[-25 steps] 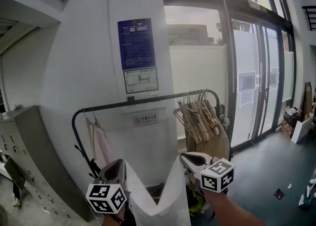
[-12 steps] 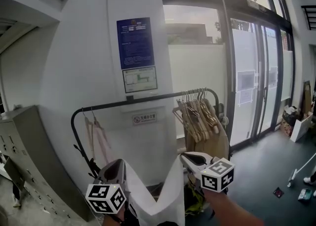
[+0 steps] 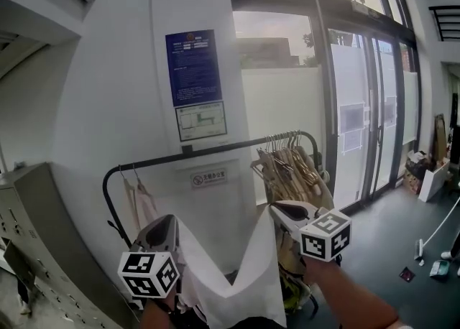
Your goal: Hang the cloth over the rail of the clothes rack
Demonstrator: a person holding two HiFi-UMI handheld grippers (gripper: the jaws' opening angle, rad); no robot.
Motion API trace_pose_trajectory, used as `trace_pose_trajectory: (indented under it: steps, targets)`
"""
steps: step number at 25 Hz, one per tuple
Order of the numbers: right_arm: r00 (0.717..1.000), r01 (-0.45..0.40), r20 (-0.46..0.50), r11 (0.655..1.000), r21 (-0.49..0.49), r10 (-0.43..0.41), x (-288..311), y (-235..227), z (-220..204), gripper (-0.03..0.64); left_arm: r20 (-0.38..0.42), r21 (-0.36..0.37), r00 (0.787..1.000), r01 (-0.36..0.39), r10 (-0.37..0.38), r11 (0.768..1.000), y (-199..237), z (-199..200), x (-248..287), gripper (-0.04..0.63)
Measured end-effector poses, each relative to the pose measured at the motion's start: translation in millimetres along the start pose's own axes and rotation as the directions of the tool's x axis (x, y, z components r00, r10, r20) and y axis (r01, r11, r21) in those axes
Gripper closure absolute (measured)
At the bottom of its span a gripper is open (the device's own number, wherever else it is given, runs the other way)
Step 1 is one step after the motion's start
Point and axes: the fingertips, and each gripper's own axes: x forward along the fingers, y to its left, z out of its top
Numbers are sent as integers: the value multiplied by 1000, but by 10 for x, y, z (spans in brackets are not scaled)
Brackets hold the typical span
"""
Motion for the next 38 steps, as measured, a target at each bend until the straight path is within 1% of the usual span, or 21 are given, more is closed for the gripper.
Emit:
trace_pose_trajectory:
  steps: [3, 8, 10, 13, 15, 18, 21, 24, 27, 30, 32, 34, 36, 38]
  targets:
    - [999, 43, 28, 998, -54, -42, 210, -119, 361, 607, 36, 66, 999, 18, -20, 998, 189, 356, 175, 584]
    - [994, 97, 65, 988, -120, -90, 583, -280, 972, 607, 89, 163, 994, 43, -58, 986, 401, 969, 486, 584]
    - [992, 108, 74, 983, -149, -98, 759, -357, 1210, 607, 110, 200, 992, 39, -62, 979, 483, 1218, 635, 584]
    - [991, 121, 83, 973, -197, -106, 1051, -535, 1539, 607, 143, 272, 988, 15, -56, 962, 605, 1556, 897, 584]
    - [988, 136, 99, 963, -231, -115, 1243, -717, 1744, 607, 166, 298, 985, -4, -47, 954, 707, 1748, 1114, 584]
    - [986, 145, 123, 950, -275, -115, 1596, -1068, 2021, 607, 196, 313, 980, -42, -21, 949, 928, 1999, 1526, 584]
    - [985, 142, 138, 938, -318, -102, 2009, -1491, 2194, 607, 221, 333, 974, -115, 41, 936, 1236, 2172, 1961, 584]
    - [988, 128, 129, 925, -358, -86, 2412, -1999, 2265, 607, 238, 338, 964, -199, 121, 920, 1598, 2234, 2364, 584]
    - [990, 118, 118, 923, -367, -80, 2780, -2584, 2273, 607, 241, 330, 949, -278, 204, 902, 2013, 2225, 2746, 584]
    - [993, 107, 84, 918, -381, -81, 3160, -3089, 2224, 607, 241, 311, 932, -340, 272, 887, 2404, 2221, 3039, 584]
    - [995, 97, 51, 909, -406, -83, 3399, -3339, 2170, 607, 238, 314, 922, -369, 304, 875, 2603, 2207, 3188, 584]
    - [996, 93, 26, 903, -420, -90, 3602, -3560, 2125, 607, 227, 314, 918, -385, 325, 868, 2796, 2189, 3336, 584]
    - [994, 104, 25, 907, -409, -103, 3773, -3771, 2130, 607, 214, 297, 918, -387, 334, 873, 3006, 2165, 3508, 584]
    - [992, 122, 31, 919, -376, -119, 3945, -3966, 2153, 607, 196, 280, 920, -384, 339, 880, 3205, 2112, 3706, 584]
